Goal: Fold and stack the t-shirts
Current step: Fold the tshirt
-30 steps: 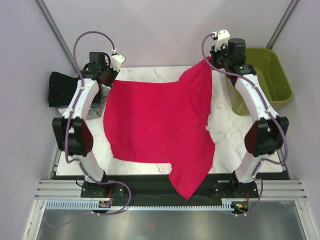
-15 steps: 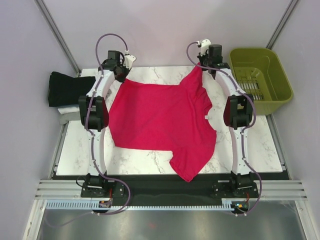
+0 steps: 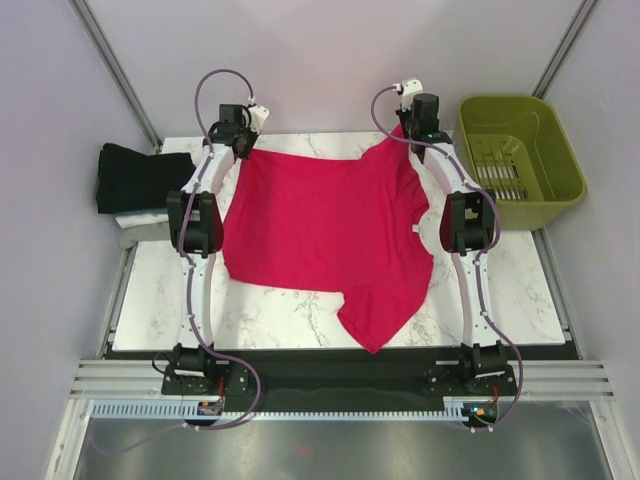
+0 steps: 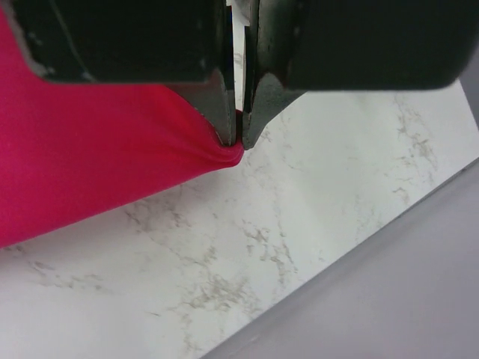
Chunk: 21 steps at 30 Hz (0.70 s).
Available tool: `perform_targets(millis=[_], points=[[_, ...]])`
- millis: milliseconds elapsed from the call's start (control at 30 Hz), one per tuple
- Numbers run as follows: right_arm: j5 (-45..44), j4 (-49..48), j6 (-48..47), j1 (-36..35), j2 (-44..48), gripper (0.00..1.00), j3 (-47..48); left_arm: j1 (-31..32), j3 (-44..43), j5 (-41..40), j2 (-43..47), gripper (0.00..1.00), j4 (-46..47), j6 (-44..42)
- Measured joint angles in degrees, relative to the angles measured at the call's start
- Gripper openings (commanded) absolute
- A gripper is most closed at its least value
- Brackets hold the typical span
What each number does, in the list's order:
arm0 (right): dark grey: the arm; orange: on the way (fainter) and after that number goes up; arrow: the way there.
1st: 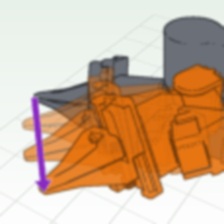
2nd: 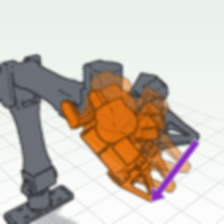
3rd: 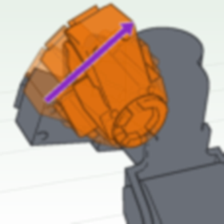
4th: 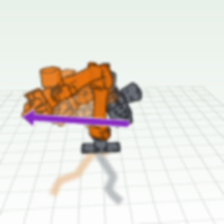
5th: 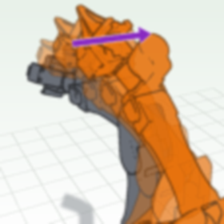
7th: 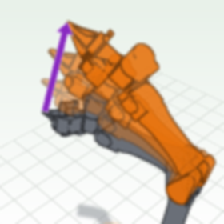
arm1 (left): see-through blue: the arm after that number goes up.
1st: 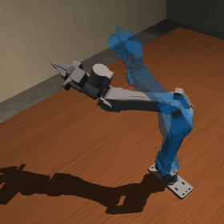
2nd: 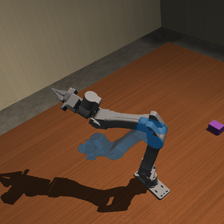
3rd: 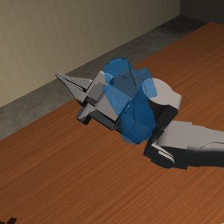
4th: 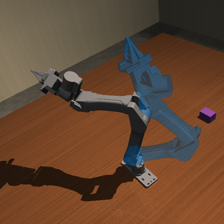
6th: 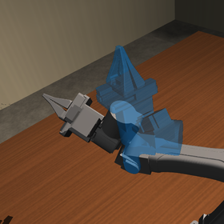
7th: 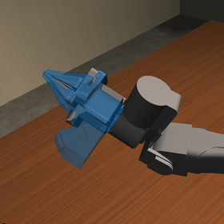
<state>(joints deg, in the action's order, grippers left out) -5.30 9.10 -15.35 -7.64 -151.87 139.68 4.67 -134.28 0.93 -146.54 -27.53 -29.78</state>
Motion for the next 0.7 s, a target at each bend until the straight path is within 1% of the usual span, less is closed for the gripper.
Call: perform_targets(millis=[233,367,533,700], points=[[-3.13,-4.63,-2.40,0.00,0.00,0.00,1.49,-1.11,0.63,-2.29,0.00,0.02,6.67,1.22],[-3.63,-5.79,-3.37,0.00,0.52,0.00,0.31,-1.25,1.09,-2.43,0.22,0.02,8.74,1.25],[-3.26,-3.91,-3.23,0.00,4.26,0.00,-5.57,-1.31,9.31,-2.29,5.49,0.02,8.79,1.25],[-1.20,-1.20,-2.38,-0.02,12.07,0.00,-14.29,-1.49,17.90,-1.53,13.35,0.02,7.34,1.60]])
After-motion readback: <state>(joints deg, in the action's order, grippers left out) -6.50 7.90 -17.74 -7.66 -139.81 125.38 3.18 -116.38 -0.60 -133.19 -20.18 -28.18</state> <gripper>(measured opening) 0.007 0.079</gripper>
